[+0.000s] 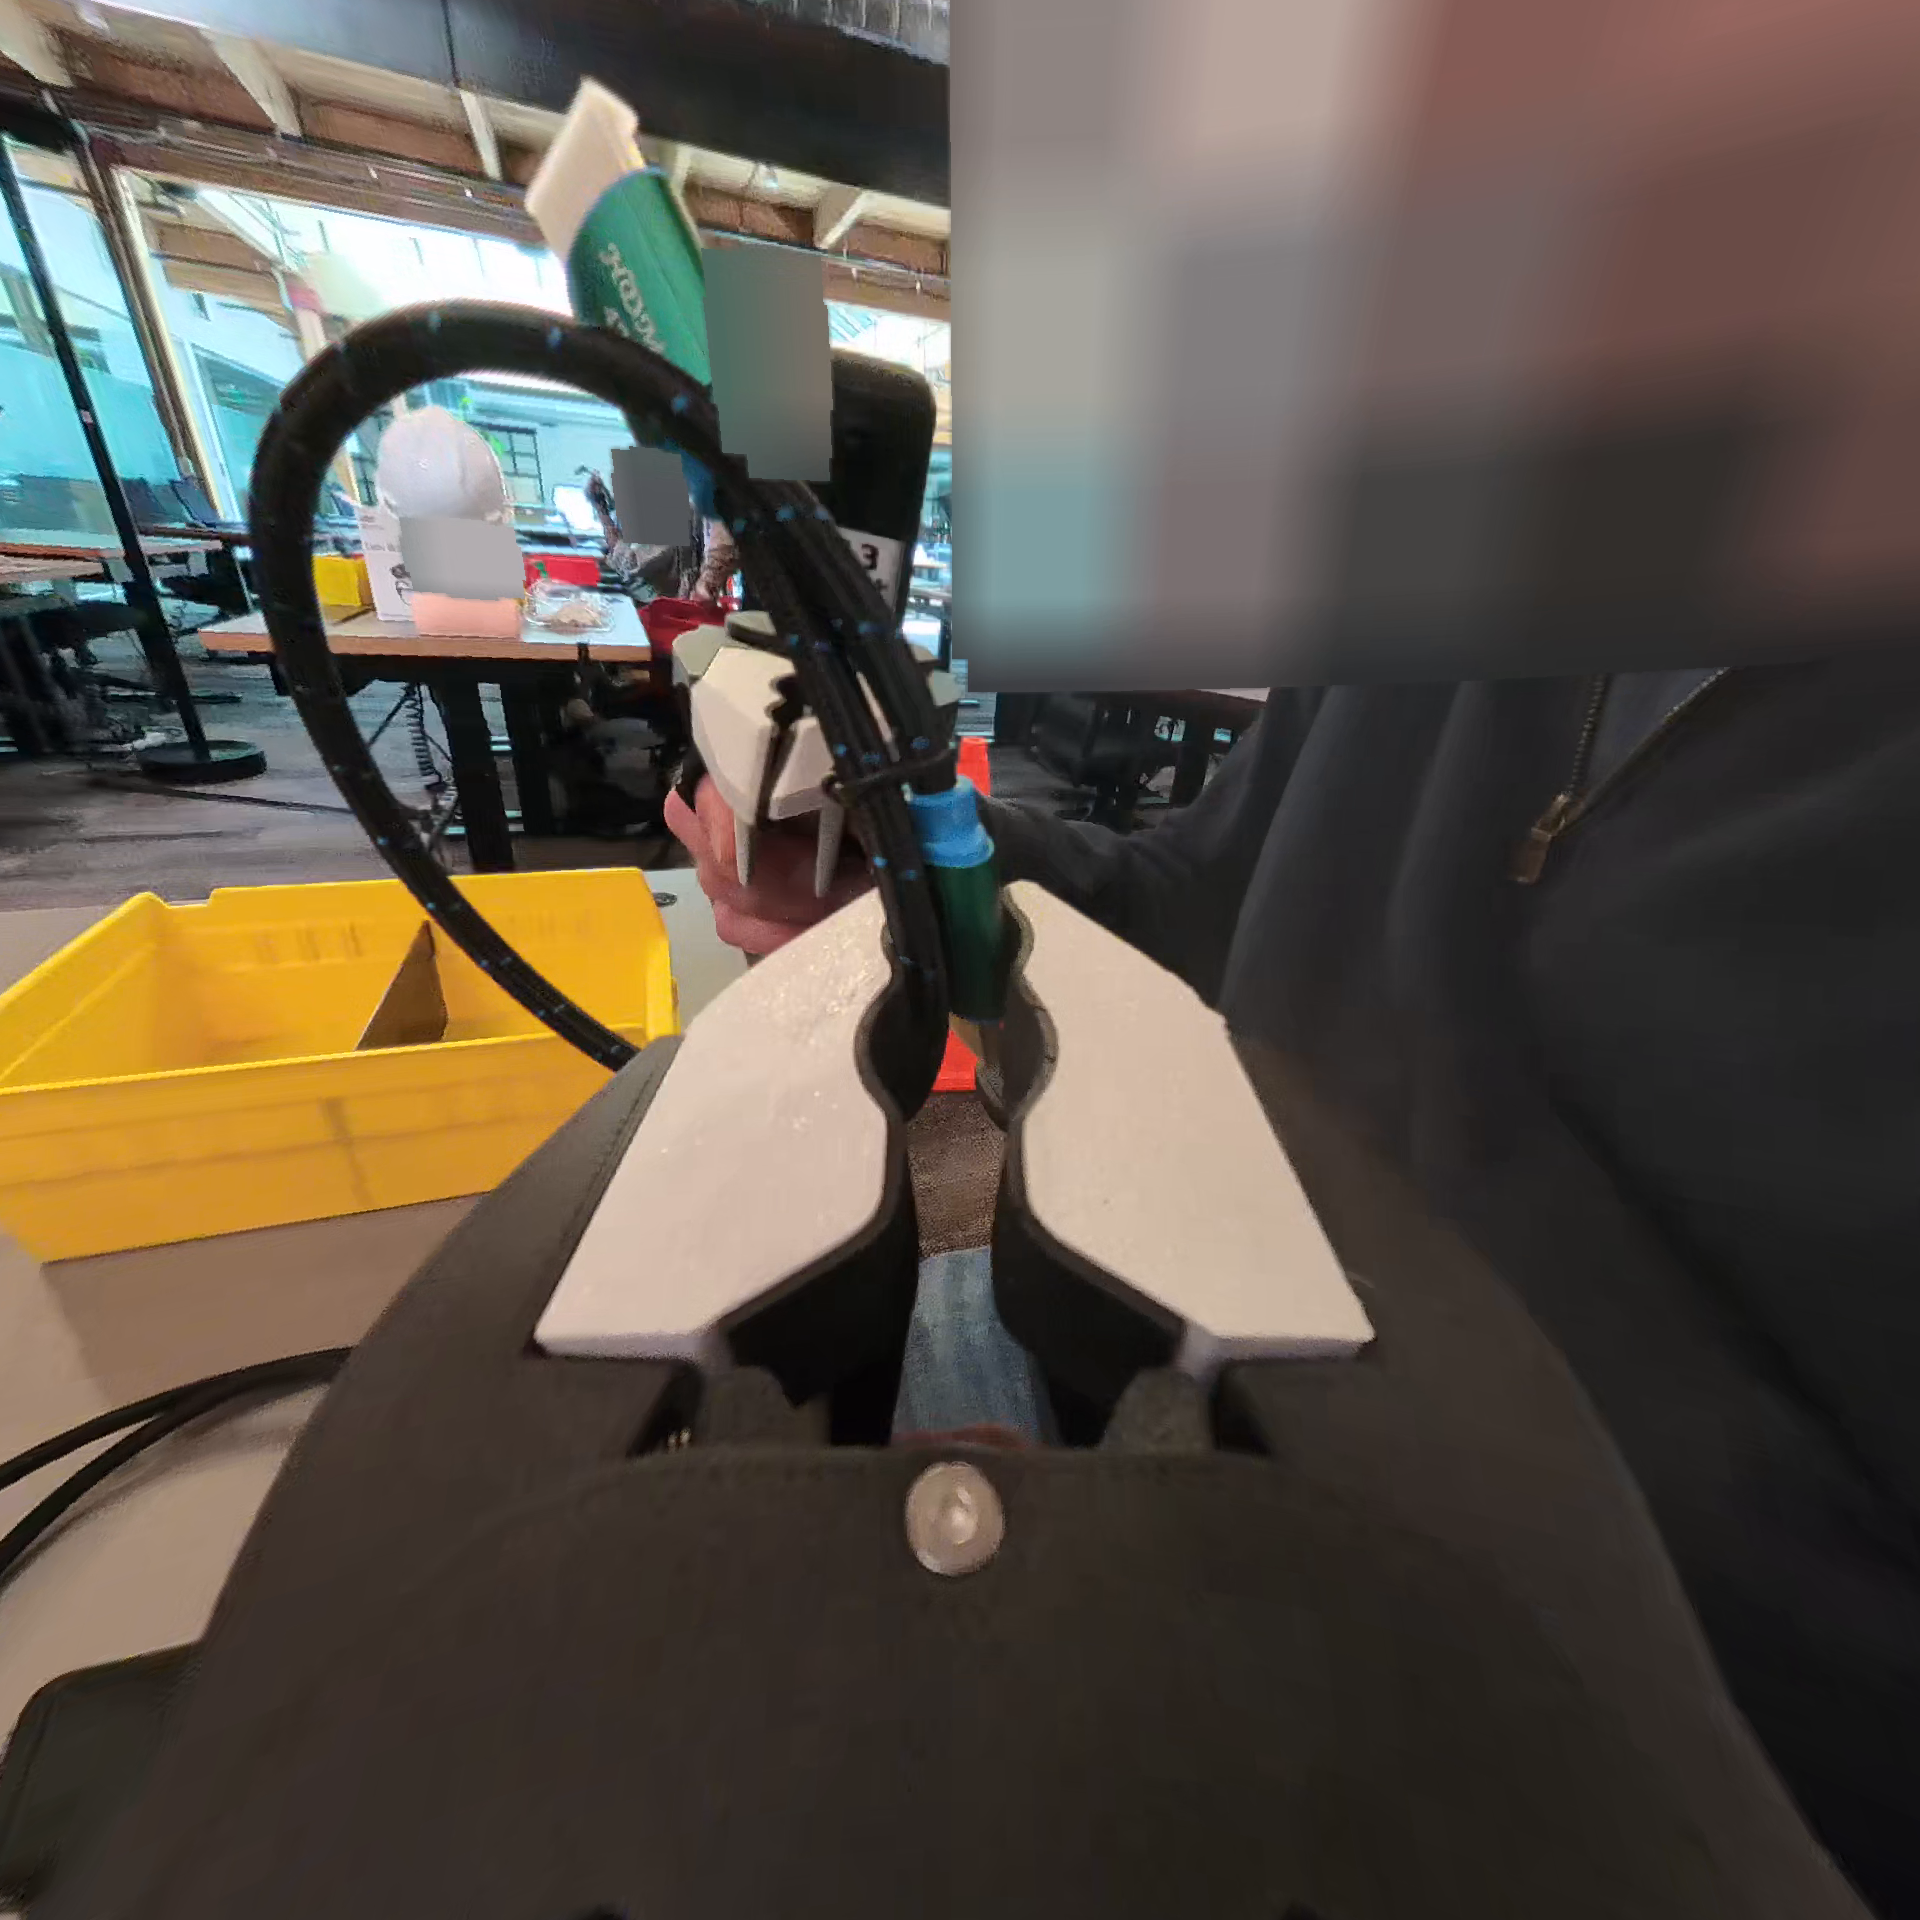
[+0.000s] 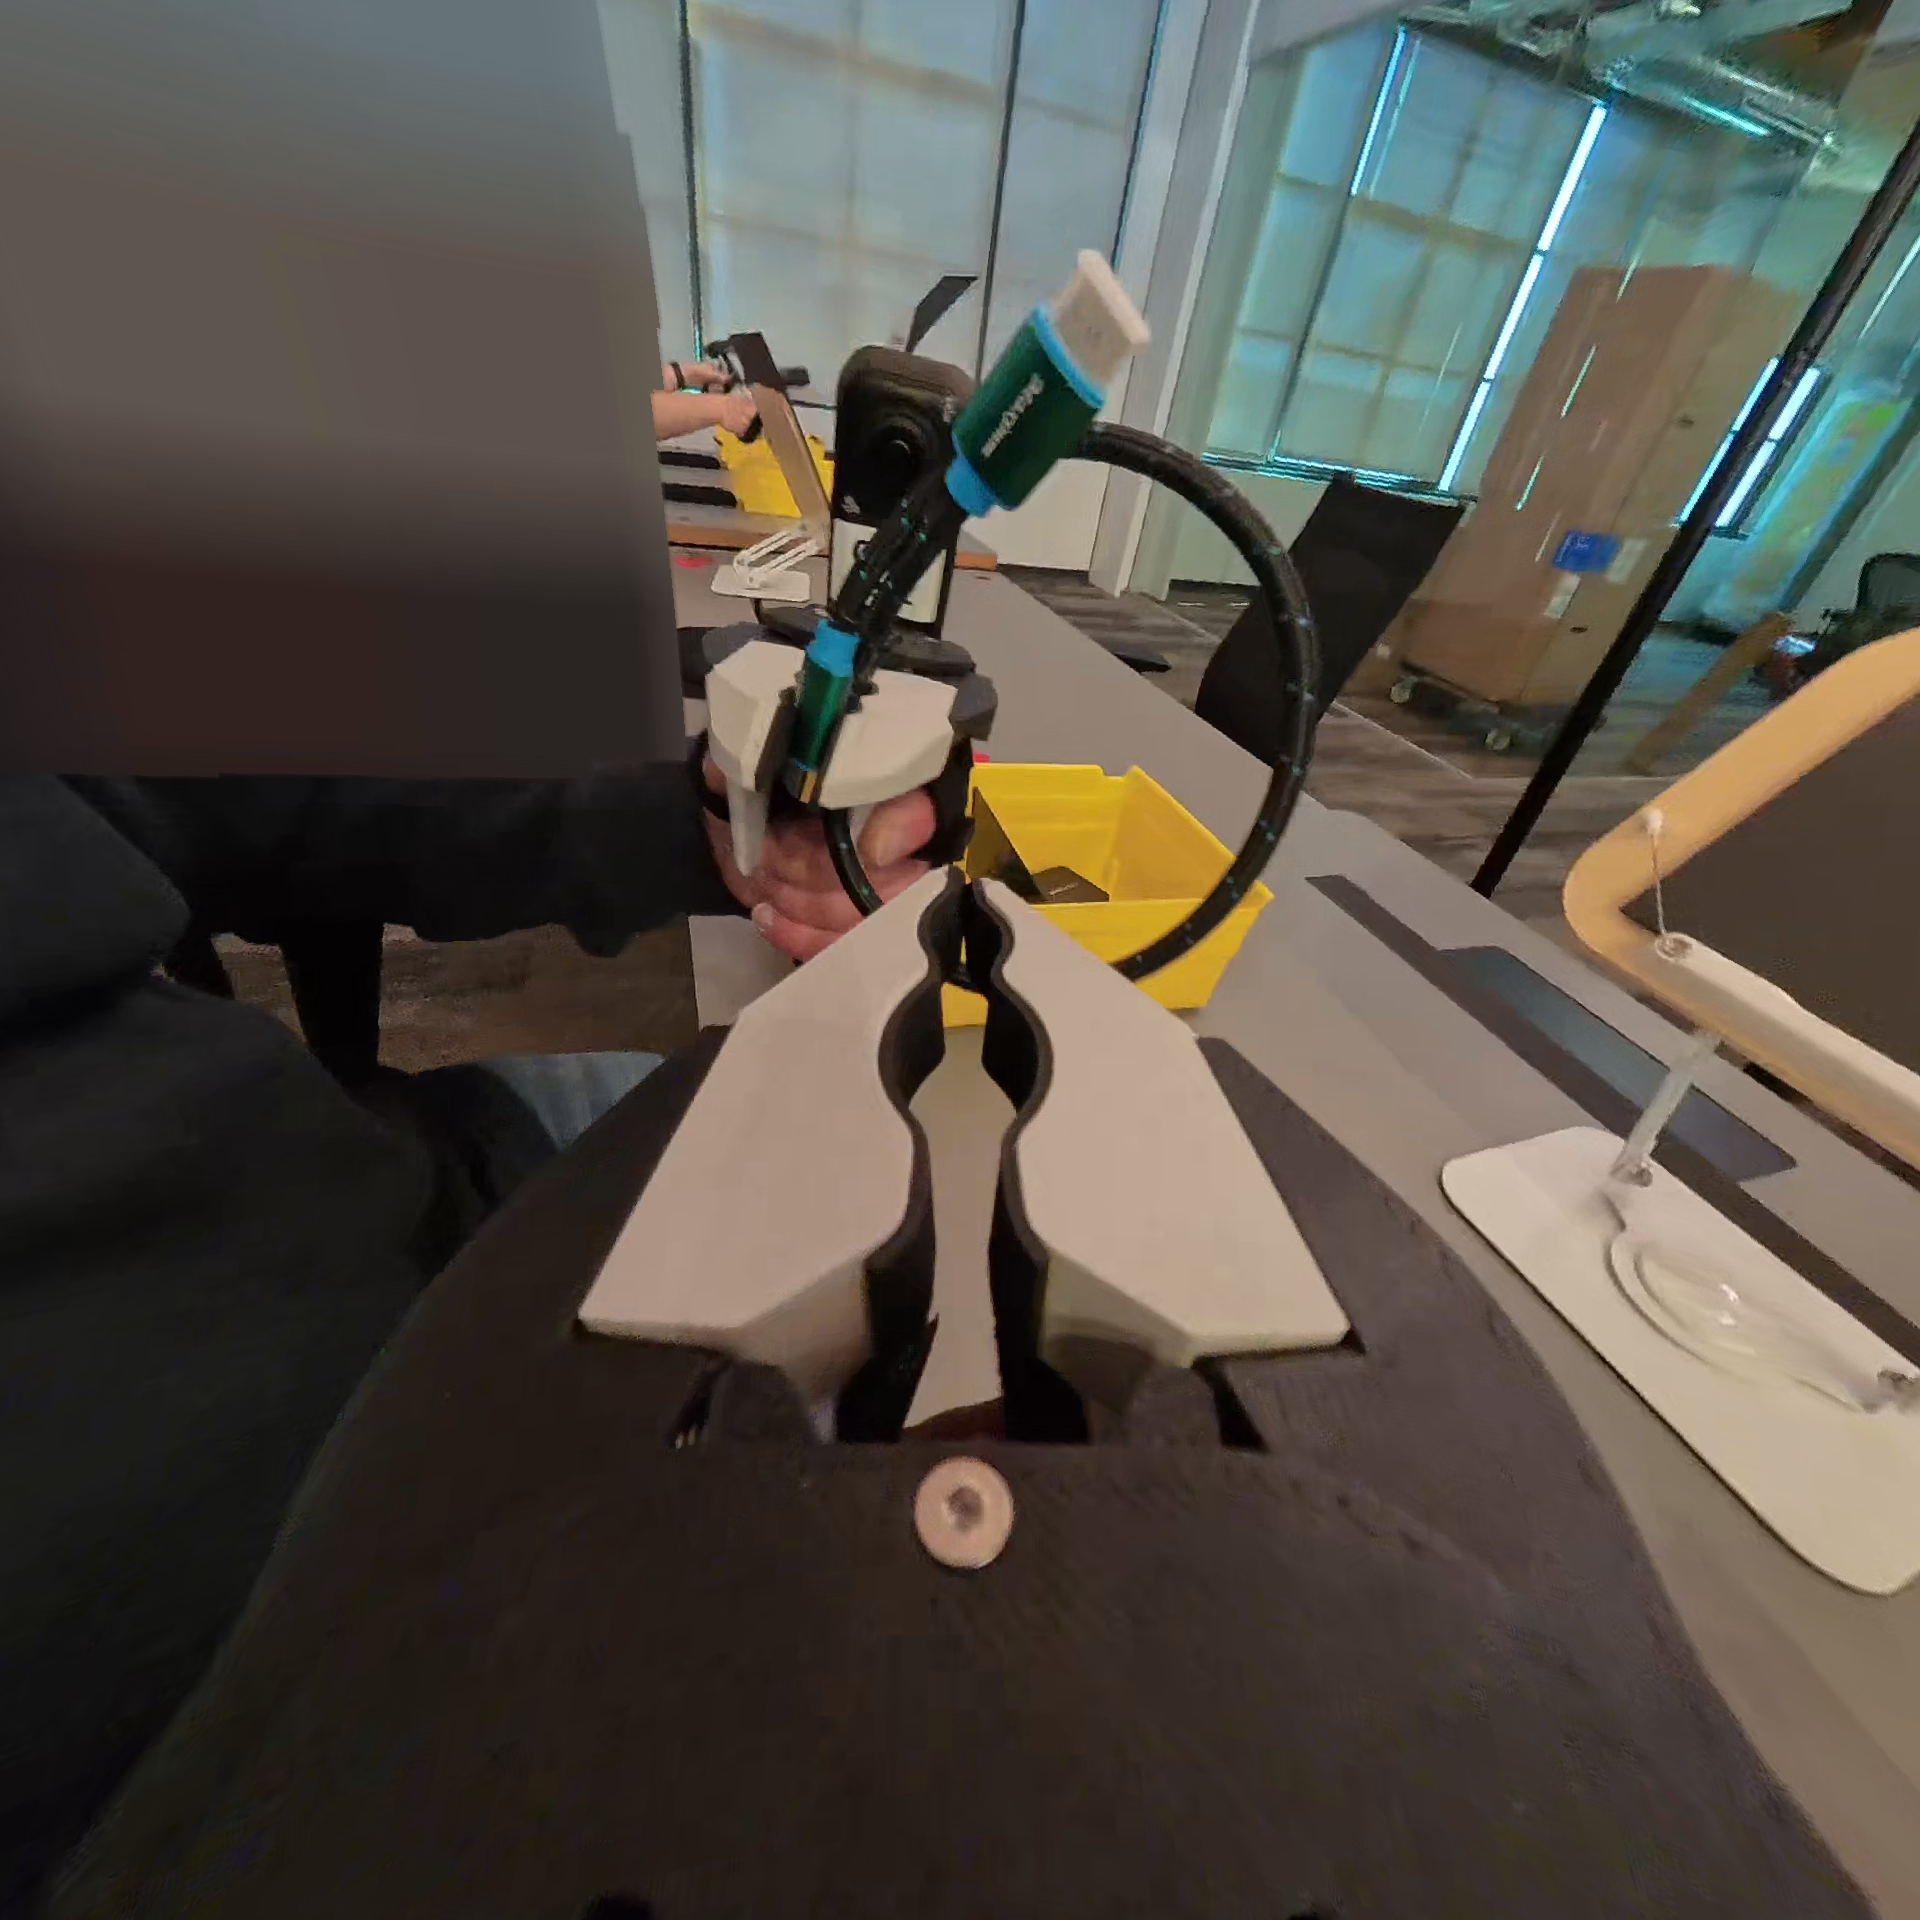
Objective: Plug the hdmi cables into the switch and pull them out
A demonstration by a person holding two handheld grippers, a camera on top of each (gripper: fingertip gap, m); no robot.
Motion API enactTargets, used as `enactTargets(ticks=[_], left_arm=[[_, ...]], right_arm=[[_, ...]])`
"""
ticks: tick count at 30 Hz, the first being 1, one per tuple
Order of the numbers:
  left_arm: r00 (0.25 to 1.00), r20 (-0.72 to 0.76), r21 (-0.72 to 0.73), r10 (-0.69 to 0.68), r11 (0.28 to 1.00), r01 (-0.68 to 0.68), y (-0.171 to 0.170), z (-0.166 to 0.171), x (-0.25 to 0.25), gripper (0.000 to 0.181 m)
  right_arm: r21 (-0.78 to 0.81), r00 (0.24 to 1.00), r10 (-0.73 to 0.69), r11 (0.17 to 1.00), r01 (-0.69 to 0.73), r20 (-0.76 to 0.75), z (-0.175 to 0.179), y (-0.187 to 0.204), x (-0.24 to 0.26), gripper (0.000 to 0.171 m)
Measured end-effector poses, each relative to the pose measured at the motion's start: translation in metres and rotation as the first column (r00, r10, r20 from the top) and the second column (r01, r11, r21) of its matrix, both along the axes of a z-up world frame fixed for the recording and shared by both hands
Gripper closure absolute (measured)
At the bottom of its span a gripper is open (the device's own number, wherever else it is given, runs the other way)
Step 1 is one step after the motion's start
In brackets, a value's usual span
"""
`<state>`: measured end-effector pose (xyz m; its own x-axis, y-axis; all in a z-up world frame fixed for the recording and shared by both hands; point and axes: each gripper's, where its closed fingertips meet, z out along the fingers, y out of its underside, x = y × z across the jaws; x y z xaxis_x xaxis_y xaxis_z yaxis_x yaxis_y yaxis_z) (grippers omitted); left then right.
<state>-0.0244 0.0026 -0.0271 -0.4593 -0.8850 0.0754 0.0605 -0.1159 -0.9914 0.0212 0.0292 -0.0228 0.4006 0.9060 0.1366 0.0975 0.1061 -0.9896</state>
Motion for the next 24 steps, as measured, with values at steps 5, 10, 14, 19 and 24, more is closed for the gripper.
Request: enactTargets(ticks=[5,10,14,19,24], left_arm=[[0.997,-0.049,-0.004,-0.065,0.998,0.065,-0.017,-0.014,0.014,0.169],[0.995,-0.058,0.001,-0.079,0.997,0.079,-0.02,-0.017,0.015,0.169],[0.995,-0.064,0.007,-0.08,0.997,0.08,-0.02,-0.018,0.014,0.169],[0.993,-0.077,0.023,-0.085,0.996,0.087,-0.021,-0.021,0.014,0.169],[0.993,-0.088,0.035,-0.074,0.996,0.078,-0.019,-0.023,0.016,0.169]], right_arm=[[-0.014,0.996,0.081,0.997,-0.081,-0.038,0.004,-0.01,-0.028,0.159],[-0.085,0.988,0.14,0.986,-0.146,-0.068,-0.004,-0.015,-0.045,0.168],[-0.161,0.959,0.201,0.959,-0.235,-0.201,0.002,-0.017,-0.047,0.171],[-0.237,0.917,0.242,0.916,-0.323,-0.317,0.004,-0.019,-0.045,0.169],[-0.268,0.886,0.249,0.89,-0.368,-0.39,0.007,-0.02,-0.045,0.165]])
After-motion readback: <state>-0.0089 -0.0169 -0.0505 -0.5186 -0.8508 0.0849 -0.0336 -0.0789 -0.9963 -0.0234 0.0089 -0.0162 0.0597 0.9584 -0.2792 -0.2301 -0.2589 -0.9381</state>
